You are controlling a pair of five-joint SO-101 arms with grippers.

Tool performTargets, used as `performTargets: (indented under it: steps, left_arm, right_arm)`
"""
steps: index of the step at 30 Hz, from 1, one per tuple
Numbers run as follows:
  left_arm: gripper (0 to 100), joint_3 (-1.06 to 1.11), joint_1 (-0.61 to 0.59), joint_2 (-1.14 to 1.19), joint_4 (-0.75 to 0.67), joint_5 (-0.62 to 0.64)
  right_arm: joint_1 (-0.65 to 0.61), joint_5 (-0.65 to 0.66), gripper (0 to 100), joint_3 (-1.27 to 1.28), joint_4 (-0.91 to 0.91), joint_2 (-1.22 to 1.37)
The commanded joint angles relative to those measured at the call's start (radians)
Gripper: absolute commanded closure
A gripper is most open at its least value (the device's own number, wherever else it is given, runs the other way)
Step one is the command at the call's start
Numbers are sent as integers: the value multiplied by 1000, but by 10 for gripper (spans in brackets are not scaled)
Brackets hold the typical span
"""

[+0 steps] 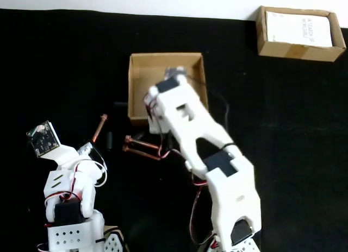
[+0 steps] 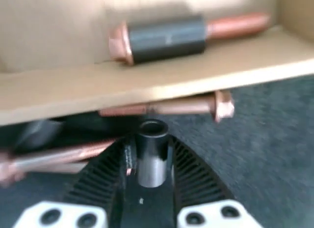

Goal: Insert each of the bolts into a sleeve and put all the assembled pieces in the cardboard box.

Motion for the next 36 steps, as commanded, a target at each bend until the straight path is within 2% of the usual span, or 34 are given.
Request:
performTargets:
  steps: [1,3,7,11,16,20,23,27,30,33,36]
  left_arm:
    - [991,18,-10,-12,-3,6]
    - [991,18,-10,-12,-3,6]
    - [991,18,-10,-8,-3,8]
    - [991,18,-12,-8,2,9]
    - [991,18,-10,-8,-2,-5]
    - [991,15,-10,-7,26,-86]
    - [991,5,-5,-7,58,-152]
    - [991,-73,5,-7,138,-195]
    - [991,-162,58,-5,227,-204]
    - [991,-229,131,-5,296,-204]
    - [991,-268,171,-5,307,-212]
  right_arm:
    - [36,-2,991,-254,137,-13]
    - [47,0,991,-383,214,-13]
    - [96,11,991,-486,217,-85]
    - [142,114,991,-507,205,-203]
    - [254,207,991,-657,196,-352]
    - [348,299,991,-776,202,-469]
    - [418,316,991,-829,203,-564]
    - [530,318,991,-837,203,-710]
    - [638,318,991,-835,203,-802]
    - [785,311,991,-835,202,-866]
    - [955,308,991,-835,202,-901]
